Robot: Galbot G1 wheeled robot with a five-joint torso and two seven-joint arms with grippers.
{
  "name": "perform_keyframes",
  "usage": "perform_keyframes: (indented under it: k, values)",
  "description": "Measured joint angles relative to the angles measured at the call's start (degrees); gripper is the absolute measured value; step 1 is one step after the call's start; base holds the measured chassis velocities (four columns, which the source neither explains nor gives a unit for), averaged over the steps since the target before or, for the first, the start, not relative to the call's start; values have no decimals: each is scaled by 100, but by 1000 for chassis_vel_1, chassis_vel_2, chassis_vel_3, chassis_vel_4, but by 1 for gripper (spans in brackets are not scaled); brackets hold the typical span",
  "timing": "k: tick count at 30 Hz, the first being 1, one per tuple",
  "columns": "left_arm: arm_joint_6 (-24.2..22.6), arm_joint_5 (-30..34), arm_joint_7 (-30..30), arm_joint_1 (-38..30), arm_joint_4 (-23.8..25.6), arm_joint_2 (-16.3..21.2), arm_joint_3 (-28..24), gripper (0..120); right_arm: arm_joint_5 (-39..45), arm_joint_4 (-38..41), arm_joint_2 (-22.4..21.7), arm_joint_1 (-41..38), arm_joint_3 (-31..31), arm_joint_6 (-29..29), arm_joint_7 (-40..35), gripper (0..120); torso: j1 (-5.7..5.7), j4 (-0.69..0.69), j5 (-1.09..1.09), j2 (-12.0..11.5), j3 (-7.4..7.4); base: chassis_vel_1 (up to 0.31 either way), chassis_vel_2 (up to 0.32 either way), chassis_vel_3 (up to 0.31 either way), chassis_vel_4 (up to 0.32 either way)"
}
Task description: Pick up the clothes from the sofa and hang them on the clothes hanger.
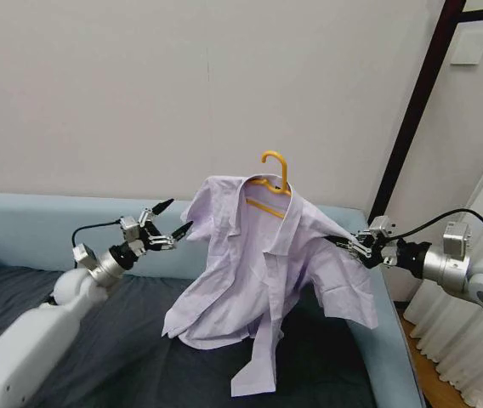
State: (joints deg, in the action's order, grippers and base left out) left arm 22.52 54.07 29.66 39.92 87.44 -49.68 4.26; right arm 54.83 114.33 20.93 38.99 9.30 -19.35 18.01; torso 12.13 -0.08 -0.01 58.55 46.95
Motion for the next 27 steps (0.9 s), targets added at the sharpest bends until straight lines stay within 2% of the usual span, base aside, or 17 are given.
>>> perform_keyframes:
  k: [1, 5, 6, 10, 11, 13, 16, 17, 22, 23, 27]
  values:
    - [0, 0, 0, 0, 0, 0, 0, 100, 0, 0, 0, 0, 0, 0, 0, 1, 0, 0, 0, 0, 0, 0, 0, 0, 0]
    - [-167, -602, -1078, 202, 314, -480, -283, 100, 51, -33, 184, -121, -127, -211, -272, 1, 0, 2, -1, 0, 0, 0, 0, 0, 0]
    - [-167, -602, -1078, 202, 314, -480, -283, 100, 51, -33, 184, -121, -127, -211, -272, 1, 0, 2, -1, 0, 0, 0, 0, 0, 0]
    - [-542, -1305, -2569, 97, 281, -1101, -522, 100, 38, -169, 407, -183, -227, -305, -346, 1, 1, 1, 0, 0, 1, 0, 0, 0, 0]
    - [-542, -1305, -2569, 97, 281, -1101, -522, 100, 38, -169, 407, -183, -227, -305, -346, 1, 1, 1, 0, 0, 1, 0, 0, 0, 0]
    - [-692, -1418, -2917, 21, 238, -1360, -609, 100, 73, -221, 520, -230, -252, -376, -396, 1, 1, 1, 0, 0, 1, 0, 0, 0, 0]
    - [-708, -1531, -3102, -142, 34, -1739, -704, 90, 118, -314, 691, -314, -290, -487, -502, 1, 1, 1, 0, 0, 1, 0, 0, 0, 0]
    - [-708, -1531, -3102, -142, 34, -1739, -704, 90, 118, -314, 691, -314, -290, -487, -502, 1, 1, 1, 0, 0, 1, 0, 0, 0, 0]
    - [-550, -2137, -3283, -452, -603, -2408, -793, 69, 97, -439, 829, -410, -323, -553, -511, 1, 1, 1, 0, 0, 1, 0, 0, 0, 0]
    - [-550, -2137, -3283, -452, -603, -2408, -793, 69, 97, -439, 829, -410, -323, -553, -511, 1, 1, 1, 0, 0, 1, 0, 0, 0, 0]
    - [-460, -2266, -3432, -597, -802, -2661, -831, 49, 58, -450, 842, -419, -321, -552, -460, 1, 1, 1, -1, 0, 1, 0, 0, 0, 0]
